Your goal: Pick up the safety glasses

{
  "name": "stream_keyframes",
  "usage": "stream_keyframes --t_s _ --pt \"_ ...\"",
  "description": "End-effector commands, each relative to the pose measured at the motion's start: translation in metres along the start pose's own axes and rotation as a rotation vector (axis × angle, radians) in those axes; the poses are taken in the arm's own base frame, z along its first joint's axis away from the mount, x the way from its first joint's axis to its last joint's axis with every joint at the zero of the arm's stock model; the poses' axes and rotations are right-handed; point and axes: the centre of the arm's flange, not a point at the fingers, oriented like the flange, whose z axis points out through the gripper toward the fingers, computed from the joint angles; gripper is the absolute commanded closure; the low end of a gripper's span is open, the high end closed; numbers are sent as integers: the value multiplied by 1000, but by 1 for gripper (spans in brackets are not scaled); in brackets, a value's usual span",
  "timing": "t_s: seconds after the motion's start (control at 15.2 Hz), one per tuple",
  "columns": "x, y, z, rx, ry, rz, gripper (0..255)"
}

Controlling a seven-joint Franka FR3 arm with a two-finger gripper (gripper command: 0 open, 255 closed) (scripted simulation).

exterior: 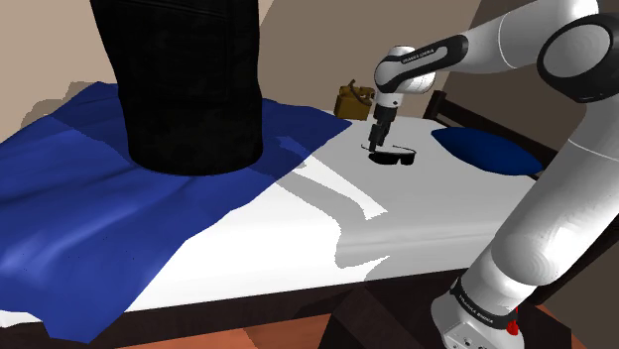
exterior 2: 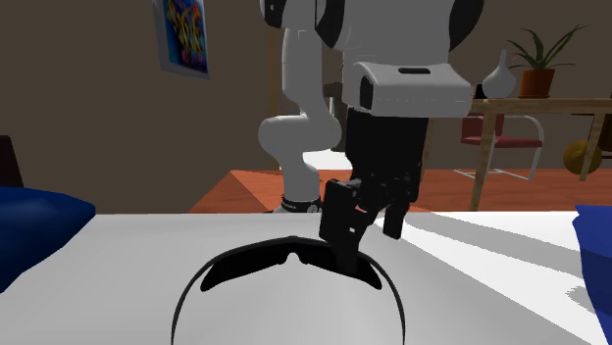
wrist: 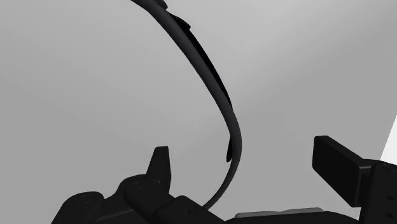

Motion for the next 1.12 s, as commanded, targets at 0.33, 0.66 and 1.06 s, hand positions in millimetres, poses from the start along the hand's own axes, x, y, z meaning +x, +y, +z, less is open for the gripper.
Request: stream_keyframes --t_s 0.33,0.66,1.06 --pt "2 2 24 0 0 0 255" --pt "3 2 25 0 0 0 255" --pt "1 2 14 0 0 0 255"
